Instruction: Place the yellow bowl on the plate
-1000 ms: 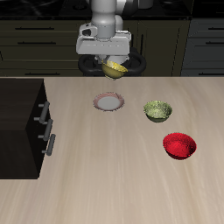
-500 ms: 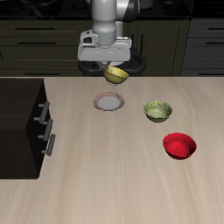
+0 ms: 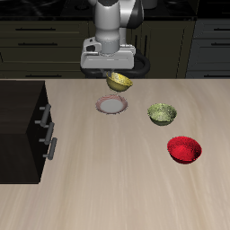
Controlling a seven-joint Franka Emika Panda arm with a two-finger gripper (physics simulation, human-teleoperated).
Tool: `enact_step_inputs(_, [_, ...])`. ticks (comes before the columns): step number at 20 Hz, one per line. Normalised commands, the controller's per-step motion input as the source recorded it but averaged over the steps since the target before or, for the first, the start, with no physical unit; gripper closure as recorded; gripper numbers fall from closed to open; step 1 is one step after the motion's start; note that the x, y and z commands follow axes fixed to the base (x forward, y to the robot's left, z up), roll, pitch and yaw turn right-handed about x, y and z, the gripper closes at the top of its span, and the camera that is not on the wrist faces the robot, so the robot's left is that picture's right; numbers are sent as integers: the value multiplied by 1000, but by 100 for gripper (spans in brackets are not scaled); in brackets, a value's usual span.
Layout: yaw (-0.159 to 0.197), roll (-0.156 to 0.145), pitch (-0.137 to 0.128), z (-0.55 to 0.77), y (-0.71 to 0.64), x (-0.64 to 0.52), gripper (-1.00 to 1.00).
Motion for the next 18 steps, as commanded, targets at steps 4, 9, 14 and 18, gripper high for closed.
enact_step_inputs(4, [11,-7,24,-130,2,31,100])
enact_step_inputs(9, [-4,1,10,-113,5,49,100])
enact_step_inputs(14, [0,7,5,-68,-1,64,100])
enact_step_inputs(18, [6,9,25,-152,13,96,100])
